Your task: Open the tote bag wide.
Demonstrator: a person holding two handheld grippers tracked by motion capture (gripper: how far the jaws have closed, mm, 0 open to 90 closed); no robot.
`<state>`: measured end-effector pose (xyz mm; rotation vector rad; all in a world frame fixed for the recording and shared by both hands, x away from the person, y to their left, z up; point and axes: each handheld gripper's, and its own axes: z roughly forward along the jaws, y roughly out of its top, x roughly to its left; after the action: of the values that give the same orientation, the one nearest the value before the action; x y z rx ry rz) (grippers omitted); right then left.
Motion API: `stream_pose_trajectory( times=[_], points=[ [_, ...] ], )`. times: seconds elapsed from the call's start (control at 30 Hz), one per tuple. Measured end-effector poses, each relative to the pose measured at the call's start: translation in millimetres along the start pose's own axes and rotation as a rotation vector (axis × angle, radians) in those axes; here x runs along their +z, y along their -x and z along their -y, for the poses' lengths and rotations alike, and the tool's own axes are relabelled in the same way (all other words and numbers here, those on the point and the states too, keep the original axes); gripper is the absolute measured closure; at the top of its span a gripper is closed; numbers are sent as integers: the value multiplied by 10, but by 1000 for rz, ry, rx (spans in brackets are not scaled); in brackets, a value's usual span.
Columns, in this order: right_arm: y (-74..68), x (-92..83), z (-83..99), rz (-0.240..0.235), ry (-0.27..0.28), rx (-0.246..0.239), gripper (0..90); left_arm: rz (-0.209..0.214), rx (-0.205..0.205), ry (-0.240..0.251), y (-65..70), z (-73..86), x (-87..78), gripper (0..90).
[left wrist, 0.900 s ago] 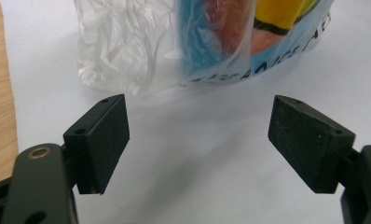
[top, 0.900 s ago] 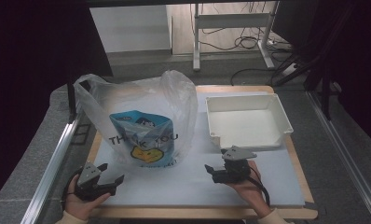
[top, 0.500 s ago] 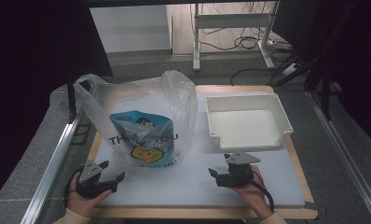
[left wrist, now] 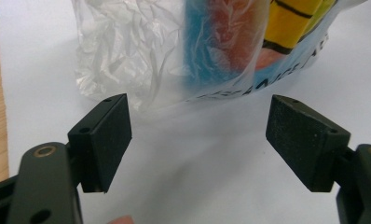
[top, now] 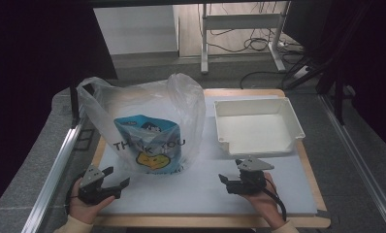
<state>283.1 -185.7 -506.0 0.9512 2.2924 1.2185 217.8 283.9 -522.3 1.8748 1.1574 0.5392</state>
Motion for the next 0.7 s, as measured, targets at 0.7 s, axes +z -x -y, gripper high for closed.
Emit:
stream_pose_trajectory(
  times=[0.7],
  points=[
    [0,70,-62,-51,-2,-14,191,7,-48,27,-75,-110,-218,251]
  ],
)
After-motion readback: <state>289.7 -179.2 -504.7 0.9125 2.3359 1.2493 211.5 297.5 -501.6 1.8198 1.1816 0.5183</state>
